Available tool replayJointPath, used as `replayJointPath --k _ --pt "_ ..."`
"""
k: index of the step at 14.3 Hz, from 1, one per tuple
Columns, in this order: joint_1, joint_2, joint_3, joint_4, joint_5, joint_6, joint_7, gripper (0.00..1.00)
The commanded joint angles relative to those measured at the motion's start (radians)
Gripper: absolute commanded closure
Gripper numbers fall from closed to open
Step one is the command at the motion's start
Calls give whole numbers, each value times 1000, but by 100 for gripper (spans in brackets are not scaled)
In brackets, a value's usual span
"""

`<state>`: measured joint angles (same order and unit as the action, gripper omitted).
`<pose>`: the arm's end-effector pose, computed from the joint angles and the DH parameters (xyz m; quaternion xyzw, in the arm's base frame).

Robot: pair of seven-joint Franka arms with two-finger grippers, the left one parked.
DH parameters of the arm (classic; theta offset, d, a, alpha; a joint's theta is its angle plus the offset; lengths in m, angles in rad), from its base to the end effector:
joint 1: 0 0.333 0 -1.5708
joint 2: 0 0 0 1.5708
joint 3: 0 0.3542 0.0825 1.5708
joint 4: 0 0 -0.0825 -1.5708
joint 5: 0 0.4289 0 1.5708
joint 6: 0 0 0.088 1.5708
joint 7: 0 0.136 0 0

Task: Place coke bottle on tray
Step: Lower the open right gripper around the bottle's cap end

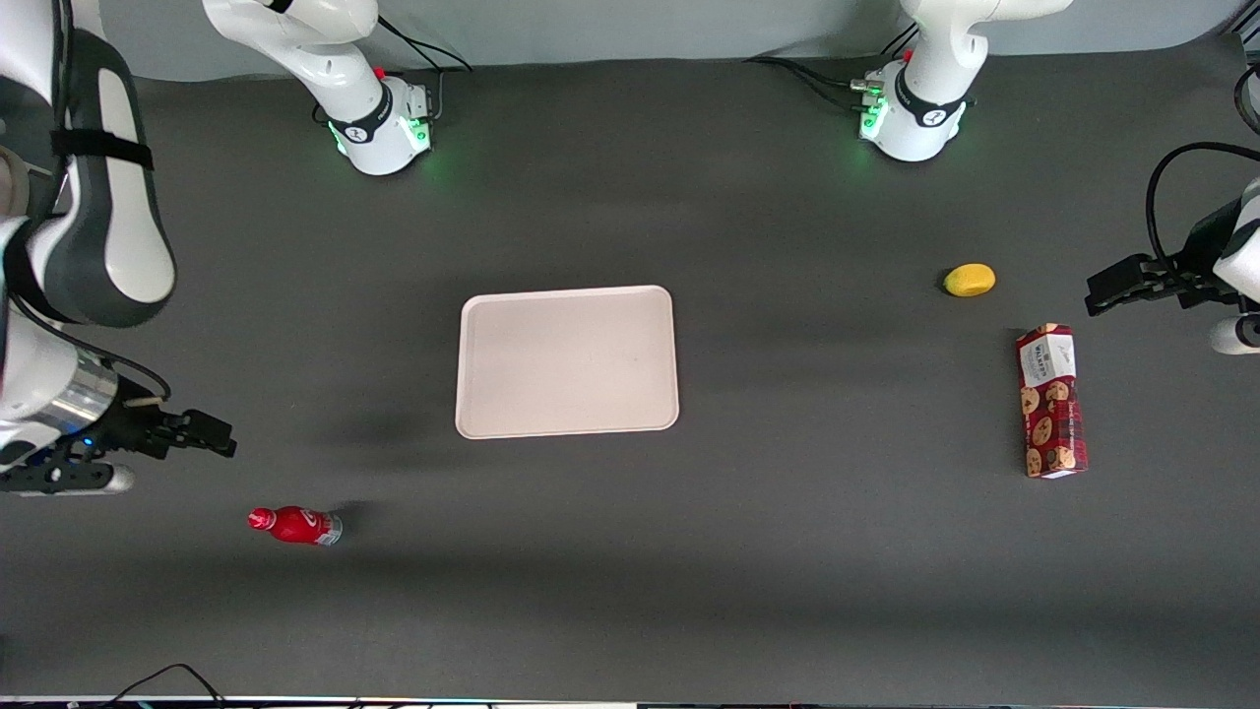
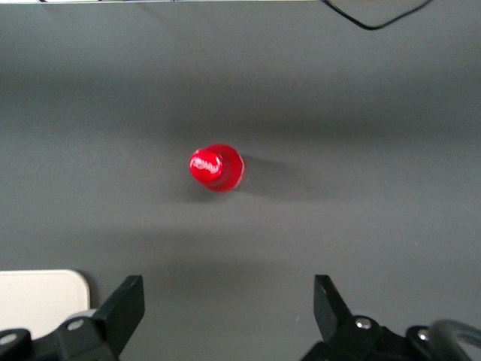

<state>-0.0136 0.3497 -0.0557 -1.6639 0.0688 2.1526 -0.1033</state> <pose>0.7266 -0.0421 0.4062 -0.9973 -0.0024 -0.0713 0.0145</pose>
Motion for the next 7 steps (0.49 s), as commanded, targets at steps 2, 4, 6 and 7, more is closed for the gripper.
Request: replayJointPath --k 2,4,6,7 --pt "26 96 -3 35 26 96 -81 0" --pt "35 124 -3 33 25 130 -87 0" --pt "34 153 -1 36 26 153 -140 0" --pt "34 161 -3 36 26 165 -148 0"
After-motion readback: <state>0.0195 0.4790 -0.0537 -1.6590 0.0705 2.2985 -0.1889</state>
